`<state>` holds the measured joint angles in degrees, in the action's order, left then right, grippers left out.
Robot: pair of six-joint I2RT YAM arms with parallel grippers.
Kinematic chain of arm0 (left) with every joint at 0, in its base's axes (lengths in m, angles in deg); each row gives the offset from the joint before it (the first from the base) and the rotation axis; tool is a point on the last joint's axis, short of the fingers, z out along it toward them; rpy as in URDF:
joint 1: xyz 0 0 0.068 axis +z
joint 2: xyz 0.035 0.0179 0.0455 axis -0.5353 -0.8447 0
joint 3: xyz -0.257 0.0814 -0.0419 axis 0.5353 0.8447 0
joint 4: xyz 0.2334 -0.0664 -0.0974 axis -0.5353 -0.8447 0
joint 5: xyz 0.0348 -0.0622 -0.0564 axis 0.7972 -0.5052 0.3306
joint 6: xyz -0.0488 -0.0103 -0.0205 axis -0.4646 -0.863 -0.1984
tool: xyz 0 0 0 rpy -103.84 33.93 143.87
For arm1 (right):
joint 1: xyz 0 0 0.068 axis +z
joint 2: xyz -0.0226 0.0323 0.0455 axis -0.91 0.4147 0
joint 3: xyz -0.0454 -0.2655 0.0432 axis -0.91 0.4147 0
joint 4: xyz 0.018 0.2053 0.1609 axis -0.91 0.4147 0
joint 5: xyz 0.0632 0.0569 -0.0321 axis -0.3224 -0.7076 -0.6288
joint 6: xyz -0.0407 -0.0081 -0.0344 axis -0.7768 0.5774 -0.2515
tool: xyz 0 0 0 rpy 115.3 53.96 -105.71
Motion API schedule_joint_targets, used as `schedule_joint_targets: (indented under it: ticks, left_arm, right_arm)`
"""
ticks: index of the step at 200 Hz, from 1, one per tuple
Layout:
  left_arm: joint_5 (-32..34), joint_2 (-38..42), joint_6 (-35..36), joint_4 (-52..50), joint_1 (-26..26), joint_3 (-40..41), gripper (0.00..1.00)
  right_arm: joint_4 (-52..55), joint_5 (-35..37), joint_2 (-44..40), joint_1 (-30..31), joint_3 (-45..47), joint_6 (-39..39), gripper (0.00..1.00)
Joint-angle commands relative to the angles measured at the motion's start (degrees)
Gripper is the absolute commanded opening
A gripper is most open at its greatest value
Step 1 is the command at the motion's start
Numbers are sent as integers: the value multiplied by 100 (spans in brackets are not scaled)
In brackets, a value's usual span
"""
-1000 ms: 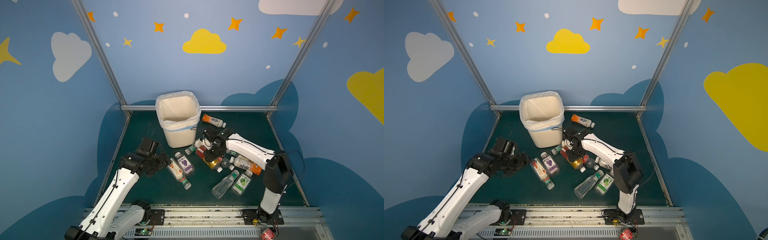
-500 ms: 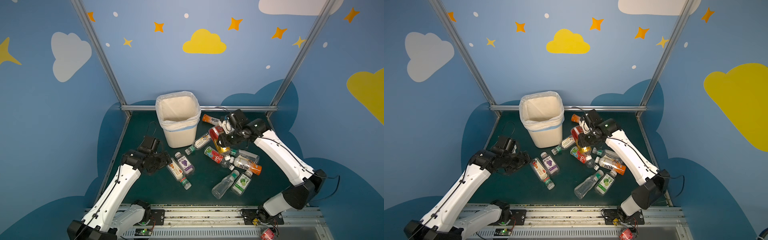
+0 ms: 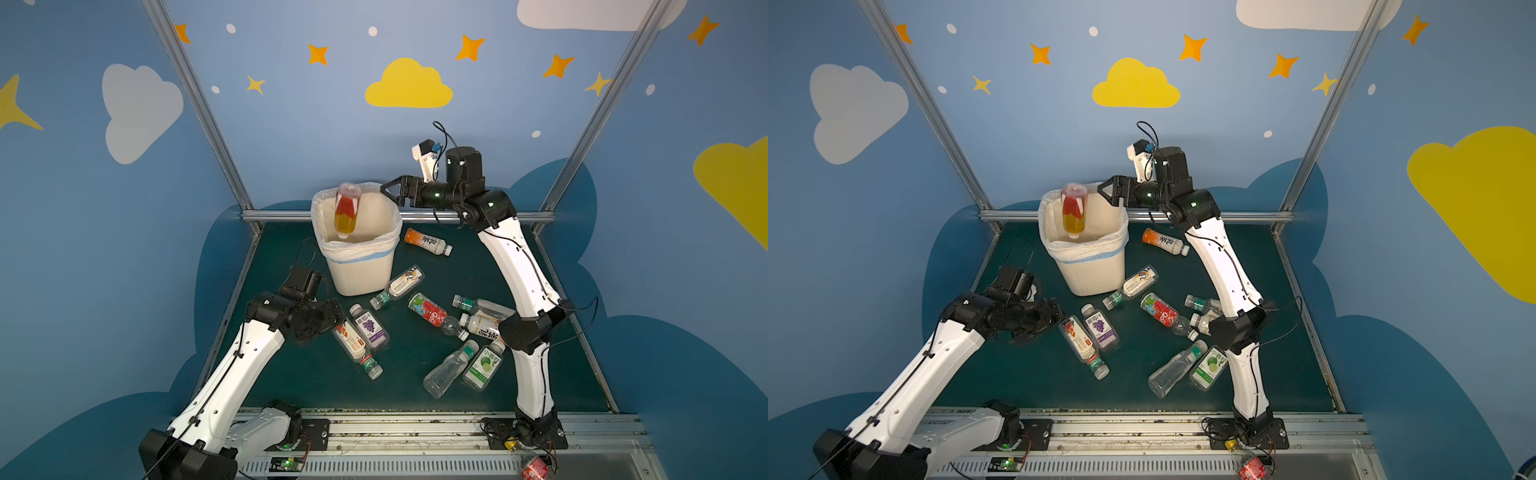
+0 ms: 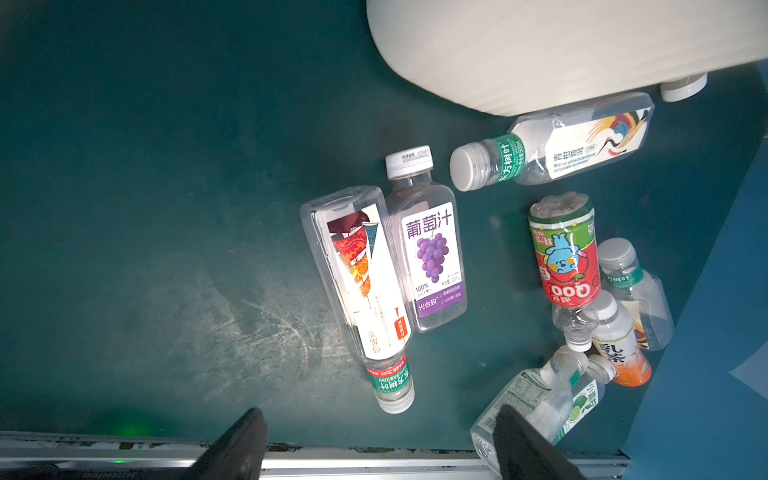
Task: Throw the plastic bottles in the bin
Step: Throw the plastic bottle into the trash bin.
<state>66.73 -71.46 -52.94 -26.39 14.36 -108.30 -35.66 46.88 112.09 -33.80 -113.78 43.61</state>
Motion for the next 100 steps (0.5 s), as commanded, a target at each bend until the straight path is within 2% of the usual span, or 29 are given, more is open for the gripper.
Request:
schedule_joint_targets:
  ticks: [1,41,63,100]
  left_arm:
    - [42,53,104,-274,27,-138,87]
    - [71,298,14,-265,29,212,83]
    - [-2,359,-194,-285,17,506,81]
    - [-61,527,-622,-193,-14,919,82]
  right_arm:
    - [-405,-16,-489,-275,255,171,92]
    - [-835,26,-2296,-909,2683,-152,90]
    - [-332,119,-3053,-1167,3686,-513,89]
    - [475,485,-3997,-1248,5361,-1104,89]
